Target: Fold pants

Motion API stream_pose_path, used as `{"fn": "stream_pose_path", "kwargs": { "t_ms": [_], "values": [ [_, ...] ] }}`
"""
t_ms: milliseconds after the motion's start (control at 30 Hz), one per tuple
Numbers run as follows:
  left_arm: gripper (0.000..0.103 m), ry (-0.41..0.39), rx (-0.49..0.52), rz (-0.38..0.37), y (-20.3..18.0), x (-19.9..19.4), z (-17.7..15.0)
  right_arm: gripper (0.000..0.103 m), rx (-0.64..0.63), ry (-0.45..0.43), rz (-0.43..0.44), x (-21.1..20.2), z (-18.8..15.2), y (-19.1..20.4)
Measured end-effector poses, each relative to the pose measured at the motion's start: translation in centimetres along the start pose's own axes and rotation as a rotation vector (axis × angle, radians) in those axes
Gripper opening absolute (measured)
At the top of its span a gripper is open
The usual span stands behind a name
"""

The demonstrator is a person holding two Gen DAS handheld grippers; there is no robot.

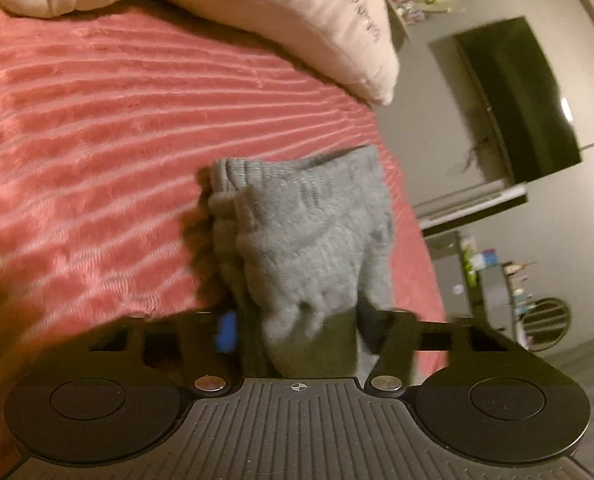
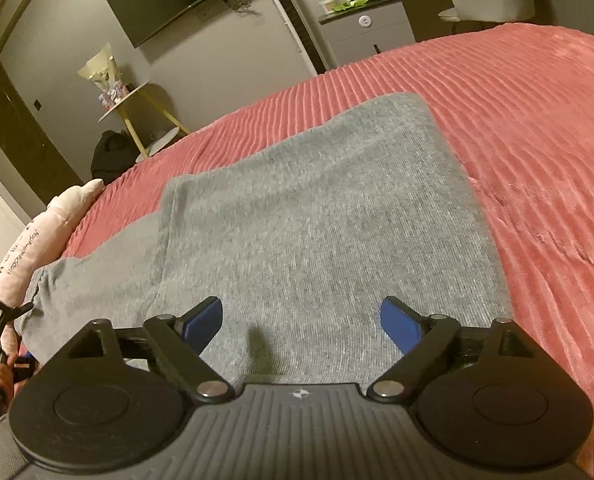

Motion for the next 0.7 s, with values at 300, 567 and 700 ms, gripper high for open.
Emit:
{"fn": "stream_pose_path", "kwargs": {
  "t_ms": [300,567,700],
  "values": [
    [0.056,-0.083,0.169,0.019,-1.9,-0.9,-1.2,0.088,0.025,-0.015,0.013,-0.1,0.1,-0.2],
    [0.021,-0.121,0.332,0.074,-6.4,-1.1,-2.5,0.097,0.048,-0.027,0.05,-0.2,0.1,-0.1],
    [0.02,-0.195,0.571,0.024,-12.8,-3.6,-5.6,0.099,0.051,-0.026,0.06,-0.2,0.2,-0.1]
  ]
}}
Point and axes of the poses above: each gripper's, at about its wrist camera, not at the fingertips, and x roughly the way its jaws point, y to its left, z to its top, the point moved 8 cm from there along x, roughly the way its jaws point, and after that the axes turned 7 degrees about -x, right-handed, at the moved point
